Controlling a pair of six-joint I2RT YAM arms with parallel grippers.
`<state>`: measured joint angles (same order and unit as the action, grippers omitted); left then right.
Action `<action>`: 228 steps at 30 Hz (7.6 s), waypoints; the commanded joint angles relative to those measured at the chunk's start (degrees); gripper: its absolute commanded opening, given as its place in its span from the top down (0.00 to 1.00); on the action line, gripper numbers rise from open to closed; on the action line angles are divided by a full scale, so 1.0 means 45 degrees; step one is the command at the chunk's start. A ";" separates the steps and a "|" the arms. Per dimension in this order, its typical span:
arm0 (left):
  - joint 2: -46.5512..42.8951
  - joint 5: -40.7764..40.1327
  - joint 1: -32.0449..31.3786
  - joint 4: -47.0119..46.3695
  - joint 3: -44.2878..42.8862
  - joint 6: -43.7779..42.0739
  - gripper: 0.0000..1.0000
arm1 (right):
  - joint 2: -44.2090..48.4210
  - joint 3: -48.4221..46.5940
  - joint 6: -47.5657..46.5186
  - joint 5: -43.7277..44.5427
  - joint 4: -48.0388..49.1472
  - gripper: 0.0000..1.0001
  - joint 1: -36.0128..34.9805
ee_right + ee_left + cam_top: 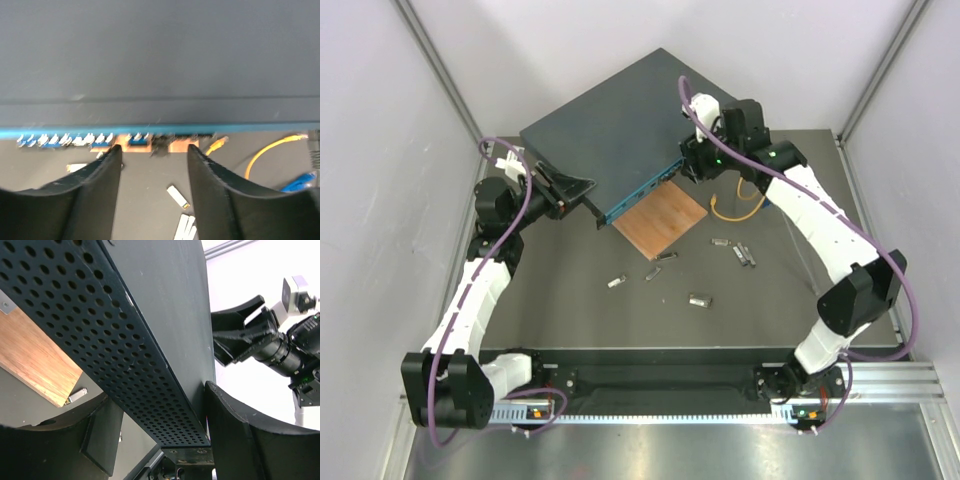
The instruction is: Insert the plug into the switch port
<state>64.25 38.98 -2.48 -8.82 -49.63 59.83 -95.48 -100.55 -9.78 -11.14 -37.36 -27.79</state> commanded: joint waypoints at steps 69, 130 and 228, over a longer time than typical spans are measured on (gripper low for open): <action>0.2089 -0.0031 0.1156 0.0299 -0.2174 -0.2280 1.00 | 0.0591 0.1758 0.3015 -0.1489 0.6586 0.84 0.0531; -0.1738 -0.0988 0.1879 -0.0228 -0.1160 -0.2164 0.02 | -0.1806 0.7660 -0.6655 -0.2408 0.6294 0.51 -0.1949; 0.2383 -0.5049 -1.3472 1.3249 -0.7645 -2.7183 0.50 | 0.5515 0.7462 0.0824 -1.2935 -0.0019 1.00 -0.0972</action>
<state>74.81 16.78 -62.28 50.19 -84.53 -60.25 -70.74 -67.00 -8.43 -66.19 -41.10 -31.16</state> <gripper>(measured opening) 0.523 0.114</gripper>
